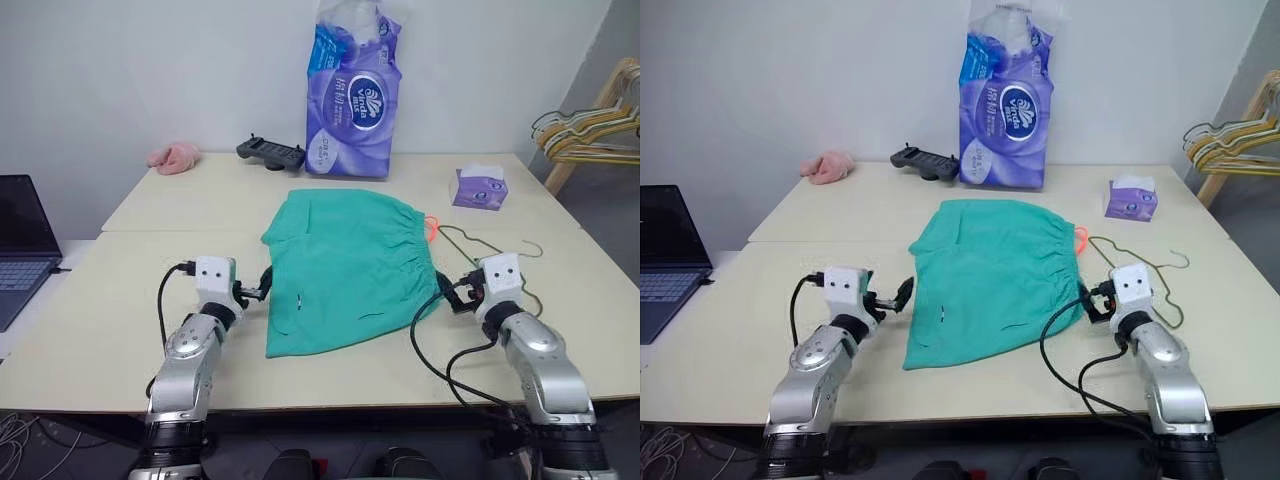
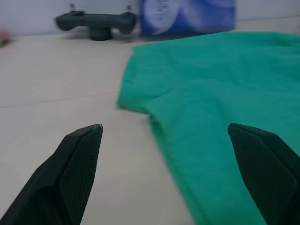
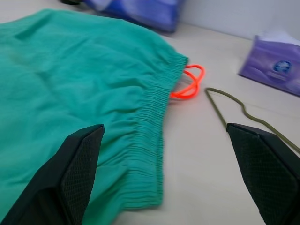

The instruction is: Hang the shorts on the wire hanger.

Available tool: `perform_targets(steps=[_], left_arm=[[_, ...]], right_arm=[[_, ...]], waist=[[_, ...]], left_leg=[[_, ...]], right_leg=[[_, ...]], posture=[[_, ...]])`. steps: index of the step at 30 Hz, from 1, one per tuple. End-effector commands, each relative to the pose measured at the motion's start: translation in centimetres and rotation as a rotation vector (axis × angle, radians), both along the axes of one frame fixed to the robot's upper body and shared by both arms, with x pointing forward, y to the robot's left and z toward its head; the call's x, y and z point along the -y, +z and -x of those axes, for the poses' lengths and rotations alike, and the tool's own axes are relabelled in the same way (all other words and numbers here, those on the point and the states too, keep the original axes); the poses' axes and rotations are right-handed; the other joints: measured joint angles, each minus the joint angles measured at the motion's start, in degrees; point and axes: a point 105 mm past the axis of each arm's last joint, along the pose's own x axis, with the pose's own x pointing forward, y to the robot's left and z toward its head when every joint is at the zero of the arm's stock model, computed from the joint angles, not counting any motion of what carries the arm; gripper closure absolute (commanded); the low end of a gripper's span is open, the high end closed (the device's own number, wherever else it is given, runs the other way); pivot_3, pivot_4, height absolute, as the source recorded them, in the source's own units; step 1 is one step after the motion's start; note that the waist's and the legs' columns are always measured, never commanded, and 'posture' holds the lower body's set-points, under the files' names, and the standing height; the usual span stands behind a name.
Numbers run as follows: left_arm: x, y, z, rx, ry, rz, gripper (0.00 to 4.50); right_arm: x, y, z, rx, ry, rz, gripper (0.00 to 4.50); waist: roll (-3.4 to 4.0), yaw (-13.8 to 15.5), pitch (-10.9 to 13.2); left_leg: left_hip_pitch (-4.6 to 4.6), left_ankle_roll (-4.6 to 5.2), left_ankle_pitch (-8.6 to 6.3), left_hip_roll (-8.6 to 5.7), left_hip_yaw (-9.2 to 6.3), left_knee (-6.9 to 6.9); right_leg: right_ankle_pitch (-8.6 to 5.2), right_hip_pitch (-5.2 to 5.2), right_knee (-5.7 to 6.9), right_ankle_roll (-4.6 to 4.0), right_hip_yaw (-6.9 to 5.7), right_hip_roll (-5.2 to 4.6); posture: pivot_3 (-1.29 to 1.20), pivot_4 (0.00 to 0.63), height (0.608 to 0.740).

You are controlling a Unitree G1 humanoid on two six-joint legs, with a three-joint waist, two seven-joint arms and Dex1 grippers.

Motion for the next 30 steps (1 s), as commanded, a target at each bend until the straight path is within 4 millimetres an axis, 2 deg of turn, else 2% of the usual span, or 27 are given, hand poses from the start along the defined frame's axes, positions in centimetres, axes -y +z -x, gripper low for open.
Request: perform_targets(steps=[1,6,12,17,24,30], left_arm=[[3.1,2.3,1.3,0.048,-0.293,-0.035,0.00],[5.2,0.9,3.9,-0.020,-0.594,-0.175,0.00],[5.7,-1.3,5.4,-0.100,-0.724,-0.239,0.00],[5.7,-2.5,6.2,-0.162,-0.768,-0.276,0.00],[4.8,-5.1,7.6,-0.297,-0.810,-0.294,0.00],[3.8,-5.9,6.2,-0.270,-0.785,-0.407,0.00]], right_arm=[[-2.4,2.2,0.7,0.056,0.277,0.067,0.06],[-3.5,0.5,2.4,0.035,0.601,0.301,0.06],[-3.5,-1.6,2.5,0.090,0.799,0.513,0.06],[-2.9,-2.5,0.6,0.095,0.787,0.574,0.06],[-2.0,-2.1,-2.2,0.149,0.702,0.644,0.06],[-1.7,-1.9,-3.2,0.140,0.698,0.670,0.06]], waist=[[0.00,-0.4,0.0],[0.05,-0.7,0.1],[0.02,-0.7,0.3],[0.01,-0.6,0.5],[0.01,-0.6,0.5],[0.01,-0.6,0.4]], left_leg=[[0.00,0.00,0.00,0.00,-0.01,-0.01],[0.02,0.01,0.00,0.04,0.03,-0.04],[0.03,0.02,0.00,0.06,0.09,-0.02],[0.04,0.02,0.00,0.08,0.10,-0.02],[0.03,0.03,0.00,0.08,0.08,-0.03],[0.08,0.05,0.02,0.06,0.11,-0.01]], right_leg=[[0.00,0.00,-0.01,-0.01,0.00,0.01],[-0.02,0.01,-0.08,-0.02,0.02,0.09],[-0.02,0.02,-0.10,-0.03,0.08,0.08],[-0.01,0.01,-0.08,-0.05,0.09,0.05],[0.15,0.00,-0.04,-0.35,0.07,0.00],[0.16,0.02,0.04,-0.38,0.07,-0.05]], posture=[[0.09,0.024,0.740],[0.09,0.022,0.740],[0.10,0.022,0.740],[0.11,0.023,0.740],[0.11,0.016,0.740],[0.11,0.004,0.740]])
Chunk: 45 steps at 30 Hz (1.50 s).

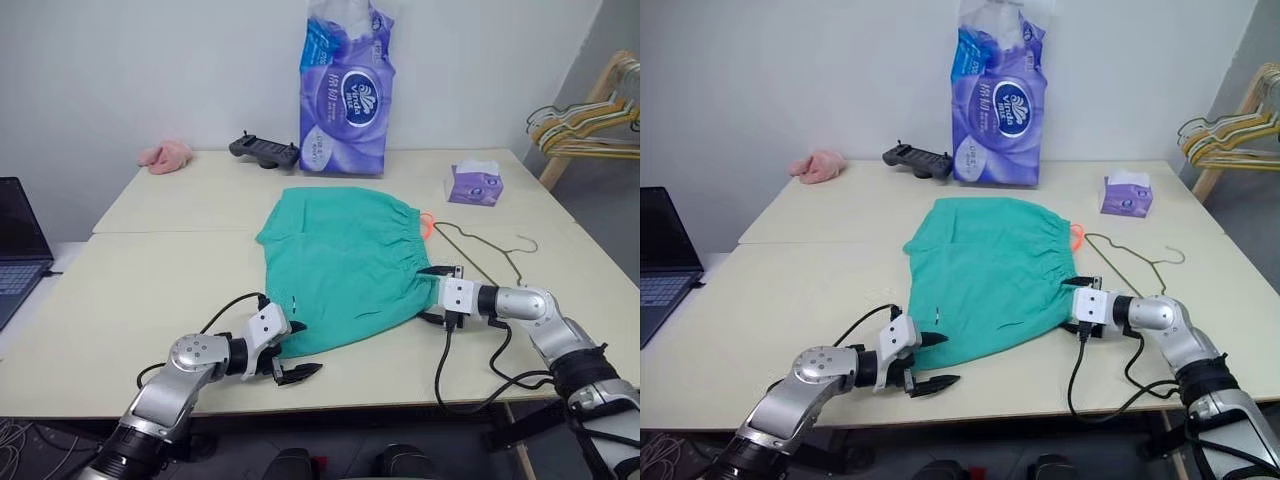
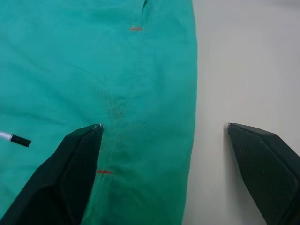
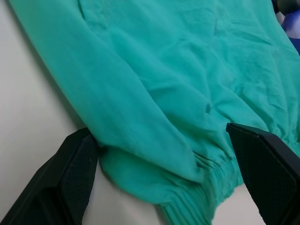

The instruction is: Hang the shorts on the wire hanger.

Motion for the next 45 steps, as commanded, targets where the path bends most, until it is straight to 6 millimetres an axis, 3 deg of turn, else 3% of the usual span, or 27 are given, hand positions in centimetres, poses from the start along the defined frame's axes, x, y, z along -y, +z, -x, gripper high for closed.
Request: perform_targets(steps=[1,7,9,12,23,27,30,33,36,37,38,40,42,44,45], left_arm=[[-1.0,-0.6,-0.9,0.042,0.004,-0.081,0.00],[-1.7,-1.3,-1.4,0.055,-0.016,-0.143,0.00],[-1.6,-1.2,-1.3,0.050,-0.019,-0.130,0.37],[-1.3,-1.0,-1.4,0.047,-0.024,-0.110,1.12],[-1.3,-0.8,-1.5,0.055,-0.018,-0.102,4.44],[-1.2,-0.3,-1.7,0.061,0.004,-0.072,4.48],[-1.0,0.8,-1.1,0.016,0.007,-0.017,4.48],[-1.5,1.4,2.7,-0.125,-0.150,-0.045,4.48],[-1.9,4.0,6.7,-0.304,-0.309,-0.016,4.48],[-2.2,5.1,7.5,-0.355,-0.352,-0.009,4.48],[-2.4,6.0,7.2,-0.379,-0.368,-0.002,4.48],[-2.8,6.8,4.5,-0.336,-0.328,0.000,4.48],[-2.8,6.9,-0.6,-0.200,-0.224,-0.015,4.48],[-2.8,7.7,-8.0,0.005,-0.040,-0.042,4.48],[-3.7,10.1,-14.8,0.274,0.236,-0.145,4.48]], right_arm=[[-0.4,1.1,-0.8,0.047,0.017,0.002,0.06],[-0.3,1.0,-1.0,0.028,0.020,0.019,0.06],[-0.3,0.7,-0.9,0.012,0.026,0.033,0.00],[-0.4,0.4,-0.9,0.005,0.036,0.048,0.58],[-0.4,0.4,-1.0,0.045,0.041,0.057,4.48],[-1.0,1.0,-1.0,0.054,0.036,0.015,4.50],[-1.4,1.1,0.9,-0.024,0.092,-0.015,4.50],[-1.0,0.8,5.3,-0.204,0.217,0.025,4.50],[0.1,1.1,10.6,-0.467,0.329,0.089,4.50],[0.3,1.3,11.6,-0.527,0.347,0.107,4.50],[0.2,1.5,11.4,-0.563,0.334,0.102,4.50],[-0.6,2.0,8.9,-0.555,0.267,0.054,4.50],[-1.6,2.6,4.9,-0.490,0.179,-0.012,4.50],[-2.8,4.2,-0.9,-0.317,0.056,-0.088,4.50],[-3.3,7.7,-6.9,-0.048,-0.166,-0.155,4.50]], waist=[[0.01,0.0,0.0],[0.14,0.0,-0.2],[0.18,0.0,-0.3],[0.19,0.0,-0.3],[0.20,0.0,-0.3],[0.20,0.0,-0.4],[0.17,0.0,-0.4],[0.17,0.0,-0.4],[0.27,0.2,-0.3],[0.28,0.3,-0.3],[0.24,0.4,-0.2],[0.14,0.4,-0.2],[0.05,0.3,0.2],[-0.02,0.3,0.5],[-0.12,0.4,0.7]], left_leg=[[0.03,0.01,0.01,0.00,0.01,0.00],[0.14,0.12,0.09,0.00,0.08,0.01],[0.20,0.13,0.10,0.00,0.12,0.01],[0.27,0.20,0.14,0.00,0.14,0.01],[0.30,0.28,0.18,0.01,0.13,0.01],[0.29,0.28,0.18,0.00,0.14,0.01],[0.28,0.28,0.18,0.01,0.12,0.00],[0.05,0.29,0.17,0.02,-0.02,0.00],[-0.09,0.39,0.05,0.01,-0.13,-0.04],[-0.09,0.41,0.02,0.02,-0.15,-0.05],[-0.10,0.39,0.01,0.01,-0.14,-0.02],[-0.02,0.40,0.02,0.02,-0.15,0.03],[0.45,0.62,0.18,0.02,-0.13,0.11],[1.16,0.71,0.24,0.07,-0.32,-0.01],[1.47,0.70,0.24,0.06,-0.37,-0.02]], right_leg=[[0.01,0.01,0.03,-0.02,0.00,0.00],[0.08,0.06,0.09,-0.11,0.03,0.00],[0.09,0.09,0.12,-0.10,0.06,-0.01],[0.11,0.12,0.16,-0.14,0.07,-0.01],[0.14,0.14,0.18,-0.17,0.06,-0.01],[0.13,0.14,0.17,-0.17,0.06,-0.01],[0.14,0.13,0.19,-0.17,0.05,-0.01],[0.12,-0.01,0.18,-0.16,-0.05,-0.01],[0.05,-0.06,0.09,-0.08,-0.17,-0.06],[0.04,-0.03,0.02,-0.06,-0.20,-0.09],[0.02,-0.03,0.05,-0.05,-0.23,-0.12],[-0.20,0.04,0.00,0.12,-0.36,-0.12],[-0.33,0.47,0.03,-0.28,-0.47,-0.12],[-0.35,1.10,-0.28,-0.31,-1.06,-0.12],[-0.35,1.31,-0.30,-0.31,-1.14,-0.13]], posture=[[0.11,0.000,0.740],[0.11,0.000,0.740],[0.11,0.000,0.740],[0.11,0.000,0.740],[0.11,0.000,0.740],[0.11,0.000,0.740],[0.12,0.000,0.740],[0.13,0.000,0.740],[0.15,0.000,0.740],[0.15,0.000,0.740],[0.15,0.000,0.740],[0.15,0.000,0.740],[0.16,0.000,0.740],[0.15,0.000,0.740],[0.15,0.000,0.740]])
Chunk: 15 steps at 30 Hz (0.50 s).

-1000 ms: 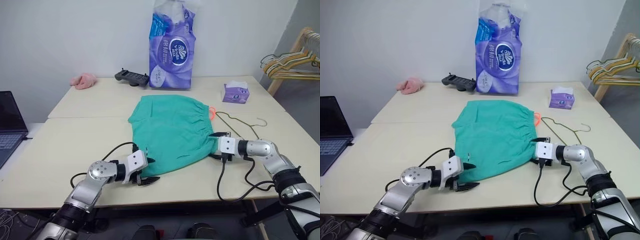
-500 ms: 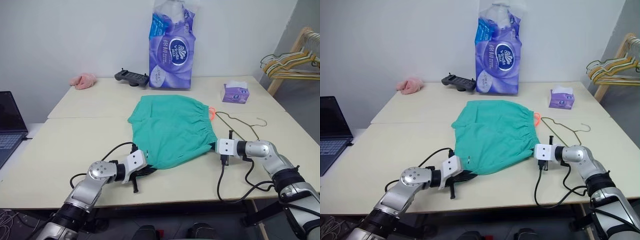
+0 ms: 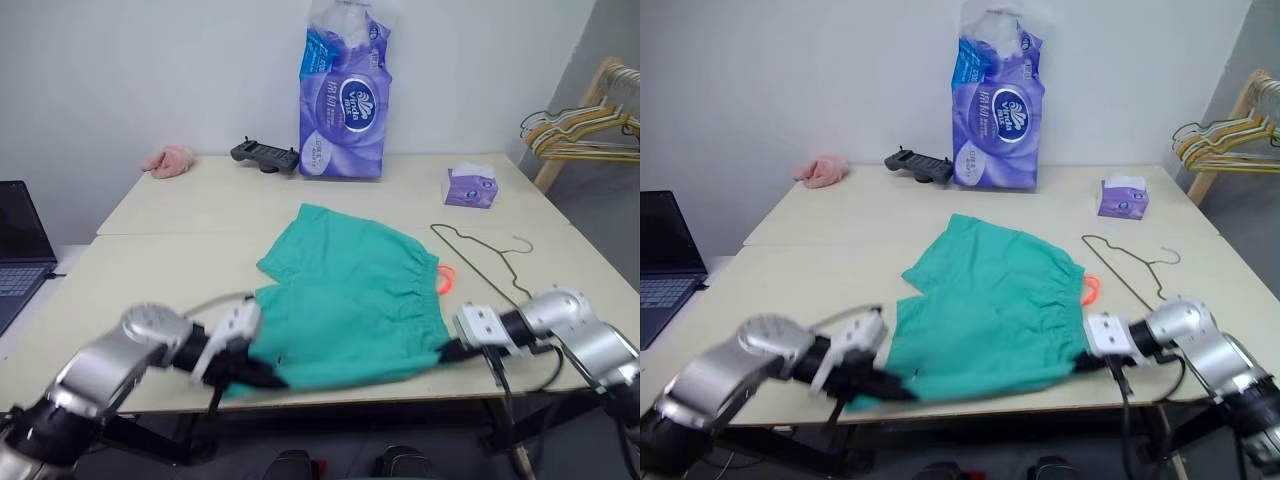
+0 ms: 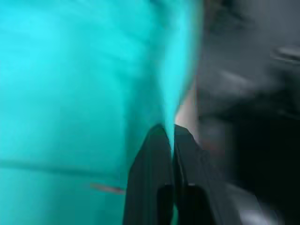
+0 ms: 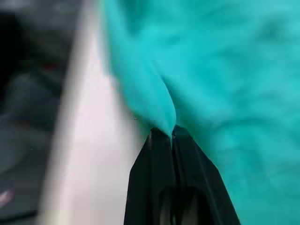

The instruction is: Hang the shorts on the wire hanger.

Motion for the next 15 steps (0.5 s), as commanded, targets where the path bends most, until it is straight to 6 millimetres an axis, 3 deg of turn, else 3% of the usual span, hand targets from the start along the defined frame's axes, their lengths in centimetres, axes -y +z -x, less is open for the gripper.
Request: perform_targets(steps=[1,2,3,4,6,7,9,10,12,14,15], left_arm=[[-2.7,6.3,-15.2,0.608,0.662,-0.149,4.48],[-3.6,10.6,-17.4,0.786,0.872,-0.129,4.48],[-4.8,15.5,-18.2,0.997,1.030,-0.158,4.48],[-5.5,19.4,-18.0,1.121,1.123,-0.137,4.48],[-6.2,26.8,-16.5,1.338,1.243,-0.046,4.48],[-6.4,29.9,-15.5,1.427,1.275,0.011,4.48],[-6.4,34.8,-13.1,1.604,1.284,0.104,4.48],[-6.2,36.3,-12.1,1.677,1.267,0.131,4.48],[-6.0,37.0,-11.3,1.753,1.219,0.136,4.48],[-6.0,33.8,-12.3,1.747,1.067,0.034,4.48],[-6.0,30.6,-13.5,1.645,0.973,-0.008,4.48]], right_arm=[[-0.9,9.3,-13.5,0.629,-0.542,-0.081,4.50],[-1.1,13.2,-15.6,0.826,-0.681,-0.100,4.50],[-1.1,16.9,-16.5,0.981,-0.775,-0.114,4.50],[-1.1,19.7,-16.7,1.091,-0.827,-0.124,4.50],[-0.9,25.4,-16.2,1.295,-0.911,-0.190,4.50],[-0.8,28.1,-15.6,1.374,-0.939,-0.243,4.50],[-0.9,32.4,-14.0,1.531,-0.944,-0.342,4.50],[-1.2,33.4,-13.4,1.579,-0.920,-0.367,4.50],[-1.7,33.5,-13.1,1.600,-0.870,-0.387,4.50],[-3.6,29.9,-13.8,1.473,-0.726,-0.366,4.50],[-4.6,27.0,-14.5,1.347,-0.653,-0.325,4.50]], waist=[[-0.22,0.4,0.4],[-0.47,0.6,0.7],[-0.69,1.0,0.7],[-0.95,1.0,0.5],[-1.34,0.8,0.1],[-1.32,0.3,0.0],[-1.29,-0.4,0.0],[-1.27,-0.6,0.0],[-1.21,-1.1,0.0],[-1.16,-1.9,-0.2],[-1.14,-2.1,-0.3]], left_leg=[[0.01,-0.09,0.08,-0.03,-0.02,-0.03],[0.10,-0.80,0.62,-0.04,-0.10,0.00],[-0.56,-1.12,0.81,-0.07,-0.15,-0.08],[-1.79,-1.35,0.92,-0.07,-0.16,-0.07],[-4.17,-2.17,1.33,-0.14,0.01,0.04],[-4.70,-2.34,1.24,-0.09,0.05,-0.17],[-4.84,-2.91,0.88,-0.15,-0.01,-0.34],[-4.77,-2.90,0.83,-0.28,-0.01,-0.91],[-4.86,-2.86,0.81,-0.54,-0.02,-1.38],[-4.65,-2.86,0.81,-0.69,-0.03,-1.58],[-4.51,-2.78,0.80,-0.83,-0.08,-1.94]], right_leg=[[0.22,0.23,0.02,-0.19,-0.07,0.03],[0.74,0.21,0.25,-0.08,-0.10,-0.04],[1.04,-0.58,0.38,-0.09,-0.10,-0.18],[1.53,-2.02,0.56,-0.16,-0.06,-0.21],[1.57,-4.75,1.36,-0.40,-0.04,-0.40],[1.54,-5.59,1.62,-0.46,-0.18,-0.45],[1.21,-5.92,1.90,-1.02,-0.40,-0.59],[1.19,-5.99,1.67,-1.04,-0.50,-0.74],[1.18,-6.15,1.10,-1.03,-0.54,-0.93],[1.17,-6.00,1.01,-1.01,-0.52,-1.04],[1.16,-5.79,0.58,-0.99,-0.51,-1.12]], posture=[[0.14,0.000,0.740],[0.13,0.000,0.740],[0.13,0.000,0.740],[0.11,0.000,0.740],[0.10,0.000,0.740],[0.10,0.000,0.740],[0.10,0.000,0.740],[0.10,0.000,0.740],[0.11,0.000,0.740],[0.11,0.000,0.740],[0.11,0.000,0.740]])
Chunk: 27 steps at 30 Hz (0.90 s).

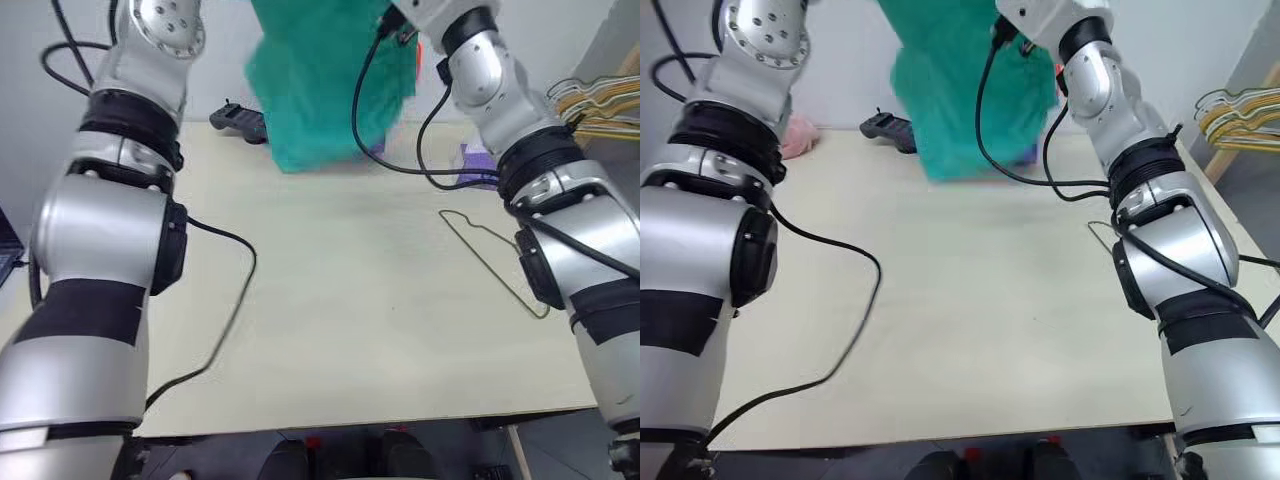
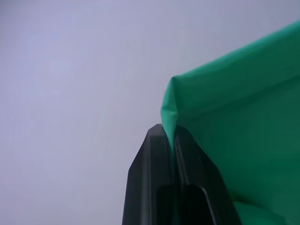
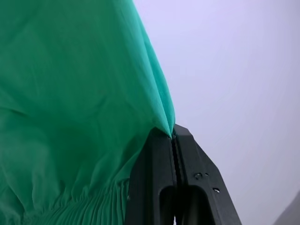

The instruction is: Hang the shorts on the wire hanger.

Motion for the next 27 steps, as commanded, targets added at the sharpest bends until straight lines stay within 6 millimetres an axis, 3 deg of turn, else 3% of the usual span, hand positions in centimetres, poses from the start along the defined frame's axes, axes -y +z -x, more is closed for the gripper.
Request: perform_targets(steps=[1,3,5,7,9,10,12,15,16,19,21,27], left_arm=[[-3.0,-7.9,-2.0,-0.273,-0.066,-0.083,4.48],[-3.8,-14.1,-2.6,-0.501,-0.157,-0.119,4.48],[-5.4,-20.9,-1.8,-0.746,-0.259,-0.130,4.48],[-6.2,-24.8,-0.4,-0.894,-0.329,-0.155,4.48],[-8.7,-33.3,4.5,-1.238,-0.418,-0.180,4.48],[-9.2,-35.8,7.2,-1.351,-0.468,-0.169,4.48],[-9.6,-37.4,10.2,-1.447,-0.488,-0.119,4.48],[-8.7,-39.2,14.4,-1.592,-0.520,-0.131,4.48],[-8.5,-39.5,15.2,-1.617,-0.516,-0.136,4.48],[-7.2,-40.6,17.7,-1.712,-0.542,-0.184,4.48],[-6.1,-40.6,18.4,-1.737,-0.574,-0.183,4.48],[-4.8,-40.6,19.1,-1.788,-0.601,-0.246,4.48]], right_arm=[[0.5,-8.9,-2.2,-0.363,0.103,0.086,4.50],[-0.3,-13.8,-2.1,-0.542,0.203,0.145,4.50],[-0.7,-19.2,-1.0,-0.714,0.317,0.223,4.50],[-0.6,-21.7,0.0,-0.800,0.381,0.250,4.50],[0.1,-27.4,2.6,-0.973,0.462,0.304,4.50],[0.6,-29.9,4.1,-1.058,0.488,0.342,4.50],[1.1,-31.9,6.0,-1.121,0.507,0.360,4.50],[1.8,-33.3,7.9,-1.167,0.497,0.337,4.50],[1.9,-33.6,8.3,-1.175,0.493,0.342,4.50],[2.6,-35.1,10.2,-1.239,0.486,0.320,4.50],[2.9,-35.8,11.4,-1.269,0.489,0.322,4.50],[3.1,-35.7,15.4,-1.341,0.524,0.335,4.50]], waist=[[0.12,-0.5,-0.2],[0.25,-1.0,-0.2],[0.28,-1.7,-0.2],[0.38,-1.9,0.0],[0.35,-2.2,0.1],[0.38,-2.6,0.1],[0.45,-2.2,0.1],[0.52,-0.3,0.2],[0.71,0.2,0.4],[1.06,2.1,0.6],[0.91,3.3,0.5],[0.87,4.2,0.5]], left_leg=[[0.19,0.05,-0.03,-0.01,0.06,0.01],[0.92,0.54,-0.20,0.00,0.18,-0.01],[1.29,1.18,-0.07,0.04,0.14,0.17],[1.41,1.31,0.01,-0.02,0.17,0.70],[1.40,1.36,0.02,0.00,0.14,1.22],[1.57,1.43,0.00,0.03,0.21,1.25],[2.39,1.68,-0.17,0.18,0.30,1.13],[2.41,1.66,-0.16,0.32,0.14,1.29],[2.41,1.66,-0.15,0.41,0.08,1.47],[3.53,1.70,-0.13,0.43,0.01,1.42],[4.09,1.70,-0.14,0.41,-0.02,1.22],[3.97,1.70,-0.15,0.41,-0.04,1.23]], right_leg=[[-0.18,0.42,-0.46,0.30,0.00,0.01],[-0.55,1.59,-0.82,0.86,0.02,0.03],[-0.48,2.08,-0.90,0.95,-0.07,0.11],[-0.46,2.12,-0.16,0.97,0.03,0.08],[-0.39,2.08,0.40,0.93,0.06,0.08],[-0.38,2.09,0.76,0.91,0.27,0.05],[-0.44,2.68,0.75,0.87,0.28,0.09],[-0.33,2.71,0.98,0.67,0.06,0.14],[-0.28,2.78,1.02,0.58,-0.04,0.20],[-0.51,4.02,0.69,0.78,-0.13,0.25],[-0.97,4.58,0.54,0.46,-0.19,0.23],[-0.94,4.45,0.67,0.66,-0.20,0.29]], posture=[[0.11,0.000,0.740],[0.11,0.002,0.740],[0.12,0.011,0.740],[0.14,0.022,0.740],[0.14,0.029,0.740],[0.15,0.036,0.740],[0.15,0.039,0.740],[0.16,0.042,0.740],[0.16,0.042,0.740],[0.16,0.042,0.740],[0.16,0.039,0.740],[0.15,0.040,0.740]])
